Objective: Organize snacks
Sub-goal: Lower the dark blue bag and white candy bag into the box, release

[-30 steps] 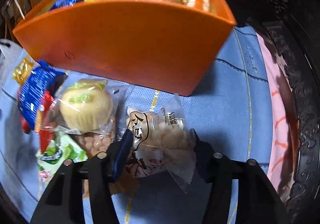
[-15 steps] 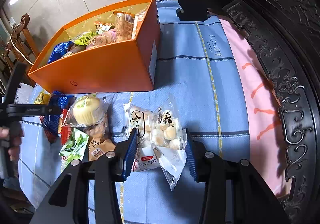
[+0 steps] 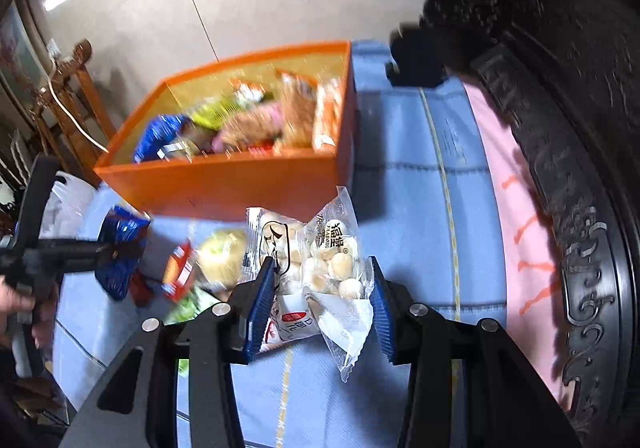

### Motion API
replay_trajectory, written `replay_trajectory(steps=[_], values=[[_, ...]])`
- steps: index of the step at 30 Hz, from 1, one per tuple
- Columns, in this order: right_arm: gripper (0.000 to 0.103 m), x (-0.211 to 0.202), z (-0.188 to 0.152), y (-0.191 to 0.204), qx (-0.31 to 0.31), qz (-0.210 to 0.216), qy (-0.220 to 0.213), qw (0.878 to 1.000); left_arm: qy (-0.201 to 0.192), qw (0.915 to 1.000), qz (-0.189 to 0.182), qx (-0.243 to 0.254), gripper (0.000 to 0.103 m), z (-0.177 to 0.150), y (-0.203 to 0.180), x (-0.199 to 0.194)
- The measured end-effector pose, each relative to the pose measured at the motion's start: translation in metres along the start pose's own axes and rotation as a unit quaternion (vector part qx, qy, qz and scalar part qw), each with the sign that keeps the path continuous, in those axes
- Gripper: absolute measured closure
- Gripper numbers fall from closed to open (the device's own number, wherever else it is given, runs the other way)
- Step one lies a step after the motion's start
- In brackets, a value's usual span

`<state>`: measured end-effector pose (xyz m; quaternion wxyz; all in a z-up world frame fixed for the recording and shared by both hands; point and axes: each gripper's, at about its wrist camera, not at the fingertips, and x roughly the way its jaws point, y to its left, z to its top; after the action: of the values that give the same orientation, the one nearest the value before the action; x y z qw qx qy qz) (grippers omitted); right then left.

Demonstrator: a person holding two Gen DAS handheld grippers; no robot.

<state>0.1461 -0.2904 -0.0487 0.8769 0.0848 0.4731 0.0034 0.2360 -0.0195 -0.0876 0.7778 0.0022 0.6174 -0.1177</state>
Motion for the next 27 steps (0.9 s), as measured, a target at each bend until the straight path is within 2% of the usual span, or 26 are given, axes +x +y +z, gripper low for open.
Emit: replay_trajectory(steps=[3, 8, 13, 19, 23, 27], values=[[0.059, -0.008, 0.013, 0.009, -0.006, 0.016, -0.016, 1.000, -0.036, 0.9991, -0.022, -0.004, 0.052, 0.004, 0.003, -0.041], [0.059, -0.023, 0.039, 0.025, -0.014, 0.054, -0.040, 0.998, -0.089, 0.9957, -0.026, 0.003, 0.052, 0.029, -0.006, -0.090], [0.059, -0.035, 0.067, 0.030, -0.020, 0.060, -0.075, 0.995, -0.130, 0.9911, -0.026, 0.017, 0.052, 0.060, -0.007, -0.115], [0.059, -0.036, 0.112, 0.030, -0.022, 0.060, -0.112, 0.992, -0.133, 0.9904, -0.034, 0.015, 0.052, 0.096, -0.014, -0.110], [0.059, -0.017, 0.129, 0.030, -0.021, 0.061, -0.110, 0.992, -0.124, 0.9914, -0.036, 0.021, 0.052, 0.119, -0.019, -0.092], [0.059, 0.012, 0.140, 0.035, -0.019, 0.063, -0.094, 0.993, -0.112, 0.9922, -0.053, 0.019, 0.052, 0.142, -0.021, -0.065]])
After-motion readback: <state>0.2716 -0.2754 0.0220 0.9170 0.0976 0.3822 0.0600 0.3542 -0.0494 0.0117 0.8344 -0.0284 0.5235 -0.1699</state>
